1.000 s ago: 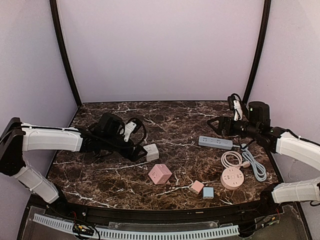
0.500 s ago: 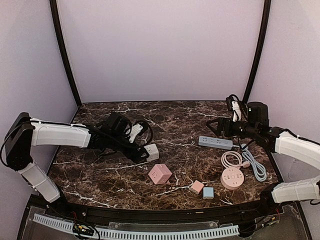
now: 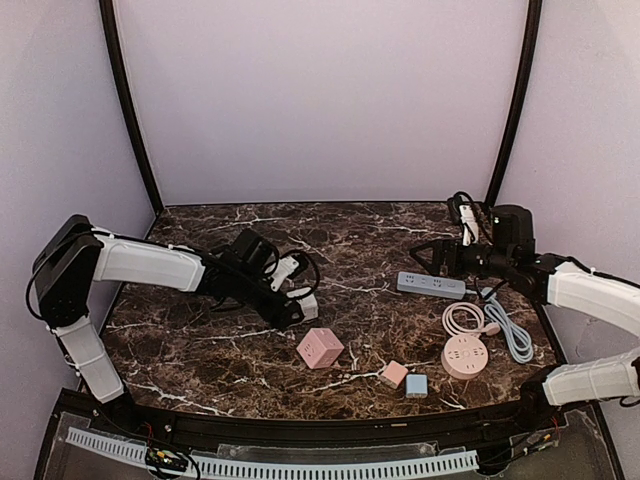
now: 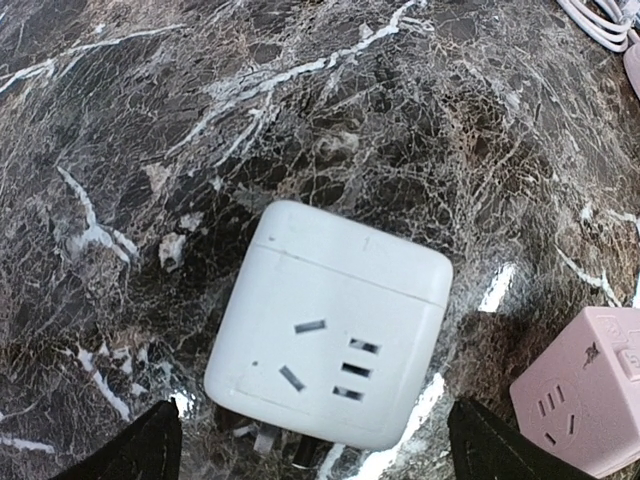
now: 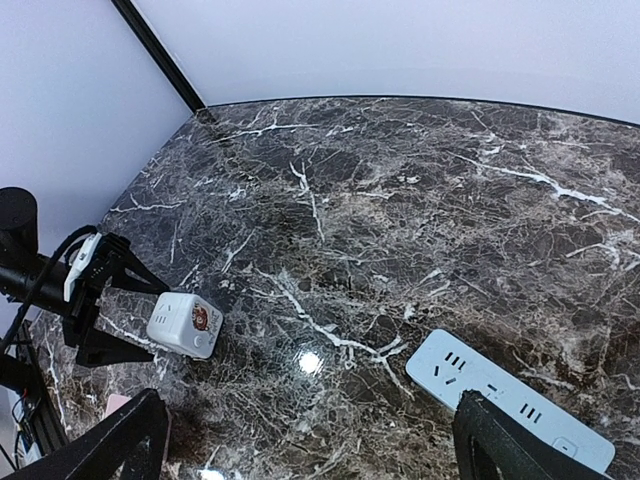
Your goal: Insert the plug
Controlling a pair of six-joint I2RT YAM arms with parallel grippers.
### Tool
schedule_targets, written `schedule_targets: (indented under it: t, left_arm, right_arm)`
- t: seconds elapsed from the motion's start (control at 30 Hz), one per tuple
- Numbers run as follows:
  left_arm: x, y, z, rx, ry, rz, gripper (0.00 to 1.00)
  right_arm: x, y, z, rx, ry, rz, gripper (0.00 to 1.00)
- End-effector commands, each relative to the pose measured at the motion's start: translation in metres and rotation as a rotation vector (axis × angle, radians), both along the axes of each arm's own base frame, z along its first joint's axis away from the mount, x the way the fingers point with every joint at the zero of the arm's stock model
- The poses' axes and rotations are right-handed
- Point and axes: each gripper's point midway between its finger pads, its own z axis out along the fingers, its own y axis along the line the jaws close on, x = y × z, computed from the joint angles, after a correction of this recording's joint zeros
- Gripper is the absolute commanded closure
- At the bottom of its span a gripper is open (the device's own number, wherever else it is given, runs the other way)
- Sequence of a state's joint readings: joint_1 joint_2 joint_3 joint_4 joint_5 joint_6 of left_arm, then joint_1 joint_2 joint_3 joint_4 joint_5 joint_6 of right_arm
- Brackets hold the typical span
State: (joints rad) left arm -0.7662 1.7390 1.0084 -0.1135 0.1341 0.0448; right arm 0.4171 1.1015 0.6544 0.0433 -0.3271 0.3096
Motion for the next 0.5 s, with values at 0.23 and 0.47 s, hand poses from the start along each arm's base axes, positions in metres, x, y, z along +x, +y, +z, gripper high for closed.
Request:
schedule_targets:
  t: [0.23, 0.47]
  left_arm:
    - [0.009, -0.011, -0.004, 0.027, -0.052, -0.076, 0.13]
    - [0.011, -0.020, -0.004, 0.015, -0.063, -0.118, 0.23]
  right_arm:
    - [-0.001, 0.007, 0.004, -0.003, -0.015, 0.042, 0.01]
    - [0.000, 0.006, 0.006, -0.006, -0.020, 0.037, 0.01]
